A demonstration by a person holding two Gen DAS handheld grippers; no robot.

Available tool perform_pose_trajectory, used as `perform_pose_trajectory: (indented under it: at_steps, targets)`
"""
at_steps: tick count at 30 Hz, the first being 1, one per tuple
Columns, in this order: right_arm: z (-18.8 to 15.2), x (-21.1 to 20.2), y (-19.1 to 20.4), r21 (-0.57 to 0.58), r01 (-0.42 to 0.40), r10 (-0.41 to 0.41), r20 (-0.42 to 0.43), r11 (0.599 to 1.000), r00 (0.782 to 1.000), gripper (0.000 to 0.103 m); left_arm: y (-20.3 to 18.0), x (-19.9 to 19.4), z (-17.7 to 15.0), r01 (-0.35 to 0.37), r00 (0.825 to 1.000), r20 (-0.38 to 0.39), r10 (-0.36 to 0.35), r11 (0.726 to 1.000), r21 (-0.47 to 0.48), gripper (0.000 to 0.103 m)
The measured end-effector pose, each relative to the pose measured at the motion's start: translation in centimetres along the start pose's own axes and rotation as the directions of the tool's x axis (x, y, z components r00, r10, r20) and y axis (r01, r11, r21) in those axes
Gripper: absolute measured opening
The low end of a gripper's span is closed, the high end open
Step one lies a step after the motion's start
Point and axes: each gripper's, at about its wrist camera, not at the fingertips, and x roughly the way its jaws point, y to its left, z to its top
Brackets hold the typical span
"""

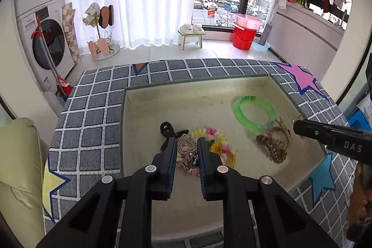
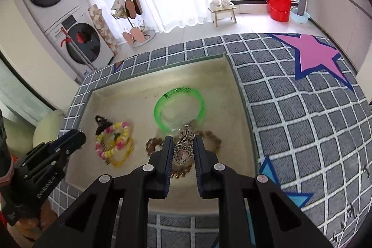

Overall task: Organize jewelry
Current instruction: 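Open the right tool to drop its pendant while the left tool releases its pendant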

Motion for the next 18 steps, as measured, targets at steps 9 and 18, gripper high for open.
perform_pose_trajectory:
  at_steps: [9, 18]
  targets:
    - [1.5, 1.7, -1.0, 0.011, 0.047, -0.047, 0.005, 0.999, 0.999, 0.019, 0.2, 2.9, 0.8, -0.028, 0.998, -0.05, 0.027, 1.0, -0.01, 0.032]
    - [2.7, 3.2, -2.6, 0.028, 0.09, -0.09, 0.004, 0.996, 0.996, 0.019, 0.0, 4.5, 2.2, -0.048, 0.997, -0.061, 0.047, 0.999, -0.017, 0.032]
